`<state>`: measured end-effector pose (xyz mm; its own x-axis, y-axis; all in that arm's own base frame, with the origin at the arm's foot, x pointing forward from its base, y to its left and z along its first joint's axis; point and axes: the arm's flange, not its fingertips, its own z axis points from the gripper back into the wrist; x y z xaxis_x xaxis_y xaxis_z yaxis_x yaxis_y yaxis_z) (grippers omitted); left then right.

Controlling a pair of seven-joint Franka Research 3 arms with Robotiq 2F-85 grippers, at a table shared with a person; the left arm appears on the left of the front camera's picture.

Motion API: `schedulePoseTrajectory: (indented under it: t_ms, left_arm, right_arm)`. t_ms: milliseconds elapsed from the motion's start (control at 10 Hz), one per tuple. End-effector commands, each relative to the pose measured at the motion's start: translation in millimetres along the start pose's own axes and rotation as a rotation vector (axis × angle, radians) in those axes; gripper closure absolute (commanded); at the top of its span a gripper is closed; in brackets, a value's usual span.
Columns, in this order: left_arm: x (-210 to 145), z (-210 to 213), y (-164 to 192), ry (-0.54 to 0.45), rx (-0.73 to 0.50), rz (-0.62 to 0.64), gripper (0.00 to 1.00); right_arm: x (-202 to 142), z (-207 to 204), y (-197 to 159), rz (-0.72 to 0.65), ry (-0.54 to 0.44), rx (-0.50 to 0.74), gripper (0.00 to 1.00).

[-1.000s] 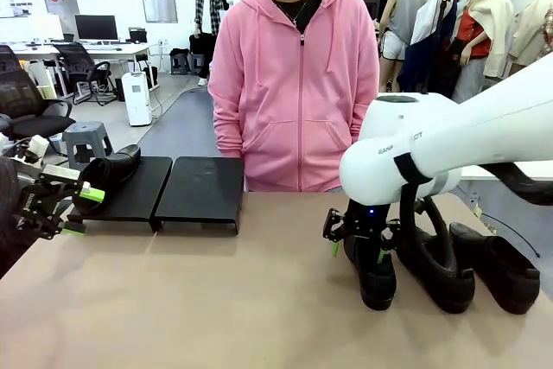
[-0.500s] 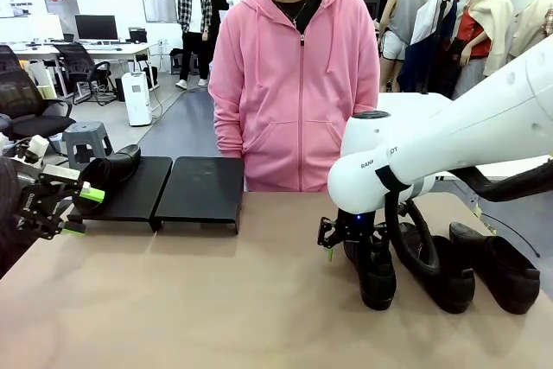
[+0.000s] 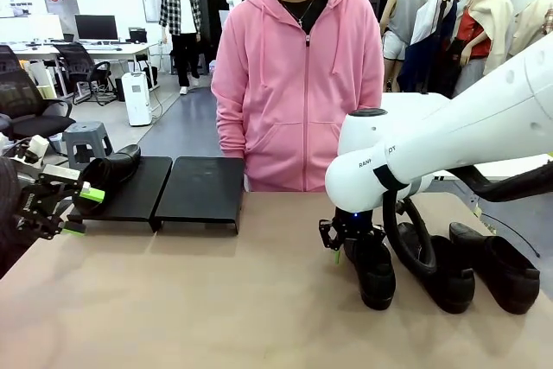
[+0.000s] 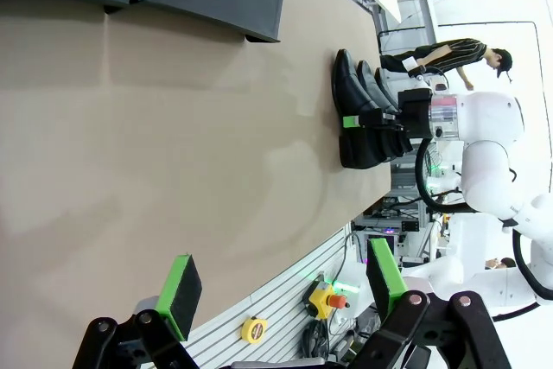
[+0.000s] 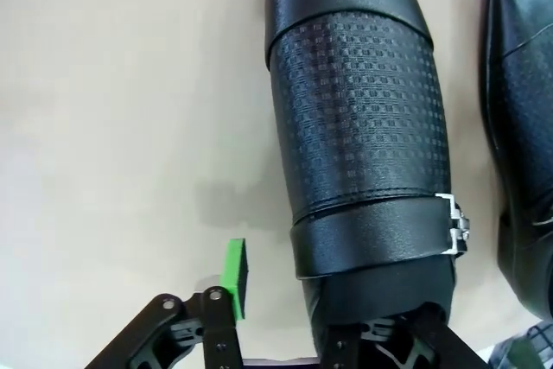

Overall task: Organize the shoes by placing them on the stand.
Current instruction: Pick up one Shoe and place it in the middle of the table.

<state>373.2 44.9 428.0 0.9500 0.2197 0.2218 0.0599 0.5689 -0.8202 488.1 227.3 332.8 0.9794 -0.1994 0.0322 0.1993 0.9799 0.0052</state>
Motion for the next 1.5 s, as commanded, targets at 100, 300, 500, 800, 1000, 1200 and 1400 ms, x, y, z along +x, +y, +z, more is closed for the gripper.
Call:
schedulePoseTrajectory:
  t_ms: [100,300,500,800,1000,1200,1400]
  left_arm:
    - [-5.3,-1.7,2.2,-0.013,-0.028,-0.016,0.0]
    - [-5.3,-1.7,2.2,-0.013,-0.028,-0.016,0.0]
    - [-5.3,-1.7,2.2,-0.013,-0.028,-0.016,0.0]
    - [-5.3,-1.7,2.2,-0.013,-0.028,-0.016,0.0]
    - [-5.3,-1.7,2.2,-0.013,-0.028,-0.016,0.0]
    - [-5.3,-1.7,2.2,-0.013,-0.028,-0.016,0.0]
    - [-5.3,-1.7,2.2,-0.013,-0.028,-0.016,0.0]
  right_arm:
    - [-3.5,1.2,0.8,-0.032,-0.043,-0.043,1.0]
    - [-6.2,7.8,-2.2,-0.024,-0.089,-0.049,1.0]
    - [-21.0,41.5,-12.7,-0.043,-0.162,-0.07,1.0]
    - [-137.1,92.5,-24.6,-0.008,-0.21,0.018,1.0]
    - [-158.0,93.7,-37.9,-0.111,-0.238,-0.023,1.0]
    - [-154.3,88.5,-32.5,-0.041,-0.231,-0.022,1.0]
    - [-161.7,88.5,-42.7,-0.08,-0.219,-0.025,1.0]
